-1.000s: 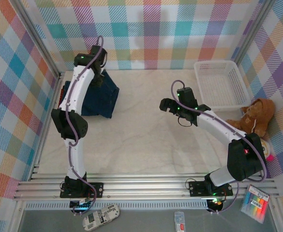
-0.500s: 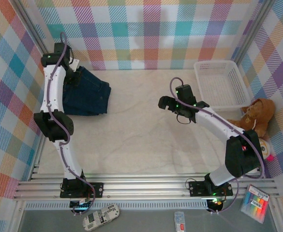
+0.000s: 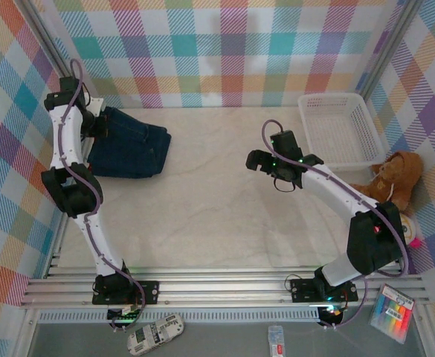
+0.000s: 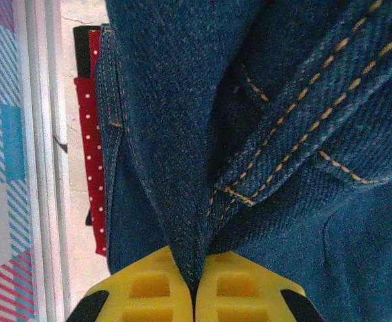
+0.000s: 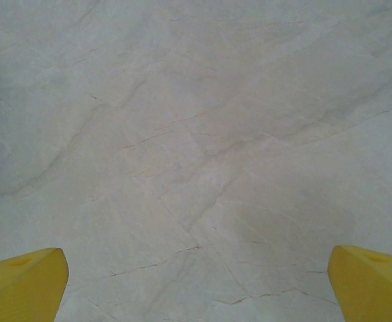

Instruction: Fold and stack the skirts

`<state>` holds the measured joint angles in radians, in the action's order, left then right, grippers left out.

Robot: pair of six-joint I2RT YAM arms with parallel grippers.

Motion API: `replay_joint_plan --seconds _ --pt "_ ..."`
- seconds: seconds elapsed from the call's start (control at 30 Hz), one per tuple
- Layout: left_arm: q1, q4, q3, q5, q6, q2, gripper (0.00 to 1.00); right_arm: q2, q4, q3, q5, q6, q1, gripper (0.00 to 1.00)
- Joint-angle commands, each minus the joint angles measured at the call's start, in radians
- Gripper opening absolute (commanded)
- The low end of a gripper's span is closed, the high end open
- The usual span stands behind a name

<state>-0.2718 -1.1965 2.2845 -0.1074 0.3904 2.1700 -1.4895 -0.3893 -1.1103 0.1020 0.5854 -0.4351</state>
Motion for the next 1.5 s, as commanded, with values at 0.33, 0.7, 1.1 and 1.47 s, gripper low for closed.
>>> replay_joint_plan --seconds 0.33,0.7,1.1,1.47 --pt "-0.080 0.069 0.027 0.079 -0.107 0.076 0.39 0.141 -0.030 0.041 0.186 -0.018 0.011 0.99" --pt "-0.071 0.491 -0.483 -0.116 -0.623 -0.349 0.92 0.189 0.024 0.140 0.381 -0.125 0.159 0.99" --pt "0.161 0.862 -1.433 0.478 -0.907 -1.051 1.00 0.166 0.477 0.419 0.214 -0.415 0.327 0.99" --pt "0.182 0.989 -1.711 0.582 -0.900 -1.104 1.00 -0.050 0.822 0.482 -0.105 -0.593 0.408 0.99"
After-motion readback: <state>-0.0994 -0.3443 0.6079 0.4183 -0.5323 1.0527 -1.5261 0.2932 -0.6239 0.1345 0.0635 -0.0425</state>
